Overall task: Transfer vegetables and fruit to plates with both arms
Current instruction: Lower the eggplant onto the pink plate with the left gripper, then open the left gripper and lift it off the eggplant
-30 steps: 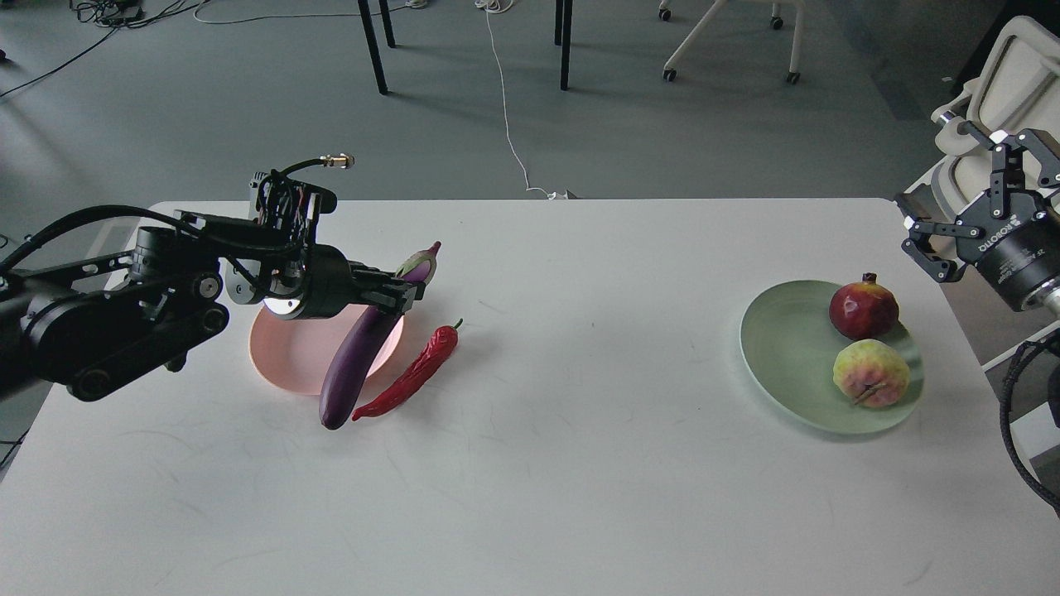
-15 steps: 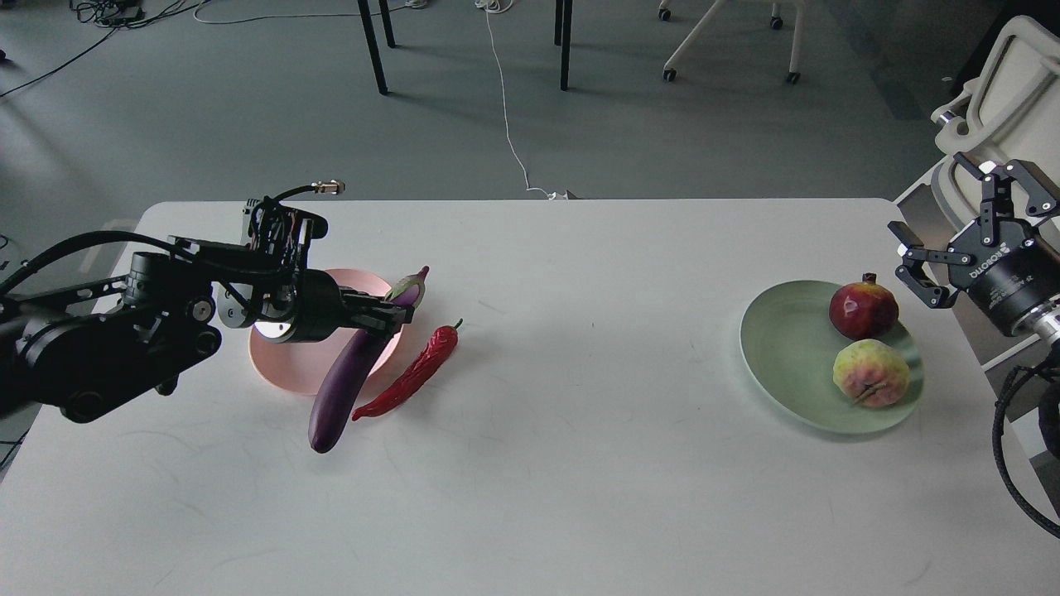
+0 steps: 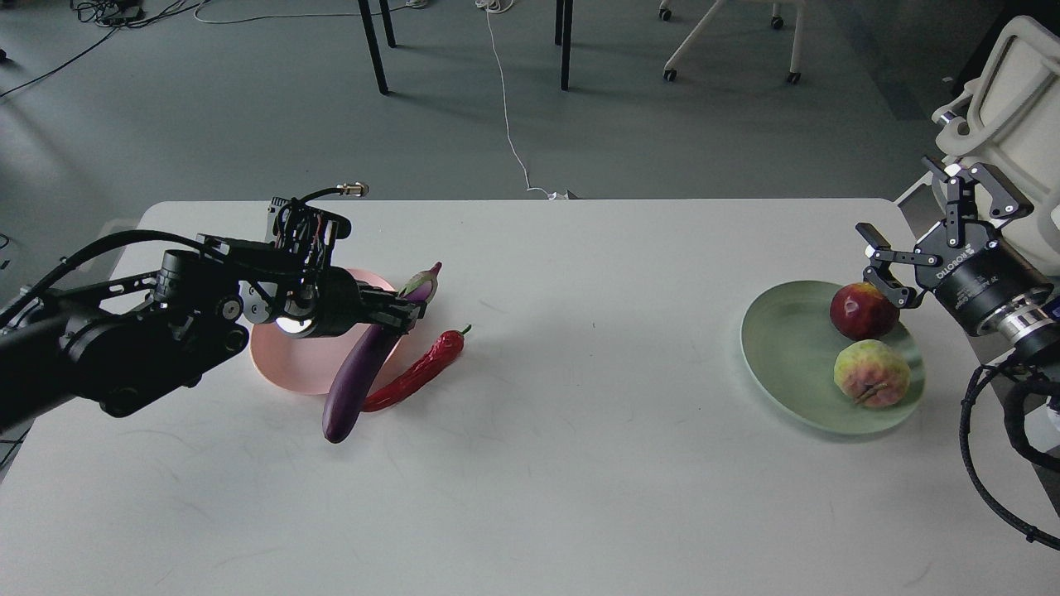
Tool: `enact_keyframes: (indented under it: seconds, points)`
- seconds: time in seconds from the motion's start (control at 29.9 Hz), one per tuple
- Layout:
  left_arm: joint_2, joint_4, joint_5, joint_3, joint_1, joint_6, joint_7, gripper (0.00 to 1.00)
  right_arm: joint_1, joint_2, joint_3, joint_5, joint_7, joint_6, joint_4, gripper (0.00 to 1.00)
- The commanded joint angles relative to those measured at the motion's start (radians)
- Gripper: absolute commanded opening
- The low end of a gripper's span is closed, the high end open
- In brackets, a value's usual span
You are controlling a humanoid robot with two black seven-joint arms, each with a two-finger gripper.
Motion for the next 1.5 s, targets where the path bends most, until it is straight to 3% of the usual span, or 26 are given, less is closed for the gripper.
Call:
enact_keyframes:
  seconds: [0.0,0.2,0.5,1.1,1.34,1.47]
  points:
    - [0.008,0.009,0.009,0.003,0.001,0.0,-0.004,0.11,0.003,0.004,0.002,-0.002,0.0,0.001,0.001,0.98]
    - [0.037,0.012,0.044,0.006,0.014,0.031,-0.025,0.11,0.015,0.002,0.005,0.0,0.0,0.001,0.004,0.99]
    - [0.048,0.032,0.078,0.007,0.014,0.026,-0.016,0.12,0.012,-0.005,0.011,-0.002,0.0,0.001,0.043,0.99]
    - [-0.029,0.286,0.055,-0.002,-0.005,0.029,-0.03,0.16,0.004,-0.01,0.014,-0.002,0.0,0.002,0.049,0.99]
    - [-0.052,0.346,-0.012,0.003,-0.011,0.037,-0.04,0.29,0.004,-0.011,0.014,-0.002,0.0,0.002,0.058,0.99]
    - [-0.058,0.368,-0.014,0.003,-0.012,0.052,-0.048,0.57,0.004,-0.013,0.014,-0.002,0.0,0.002,0.058,0.99]
